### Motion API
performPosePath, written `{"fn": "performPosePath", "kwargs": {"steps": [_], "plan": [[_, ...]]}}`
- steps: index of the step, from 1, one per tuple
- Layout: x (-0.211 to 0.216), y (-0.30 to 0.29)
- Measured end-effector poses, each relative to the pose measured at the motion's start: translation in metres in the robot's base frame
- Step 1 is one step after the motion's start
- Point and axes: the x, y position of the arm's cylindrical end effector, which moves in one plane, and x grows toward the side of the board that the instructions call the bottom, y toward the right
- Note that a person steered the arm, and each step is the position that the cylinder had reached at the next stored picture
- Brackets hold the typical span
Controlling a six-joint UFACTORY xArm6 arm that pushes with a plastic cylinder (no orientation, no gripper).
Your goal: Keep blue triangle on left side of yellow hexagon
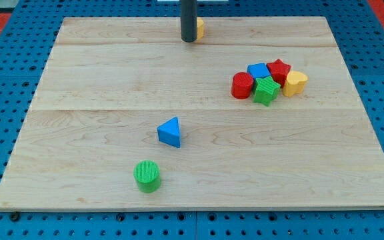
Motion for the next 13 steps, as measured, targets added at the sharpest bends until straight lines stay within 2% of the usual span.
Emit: {"fn": "performPosePath", "kwargs": {"steps": [1, 2, 3, 4, 5, 7, 8, 10, 11, 12, 13], "plan": [[0.087, 0.026], [0.192, 0.046], [0.263, 0.038], [0.263, 0.01], [0.233, -0.014], [0.269, -0.031], [0.235, -0.056], [0.164, -0.045], [0.2, -0.04], [0.187, -0.069], [0.157, -0.056]]}}
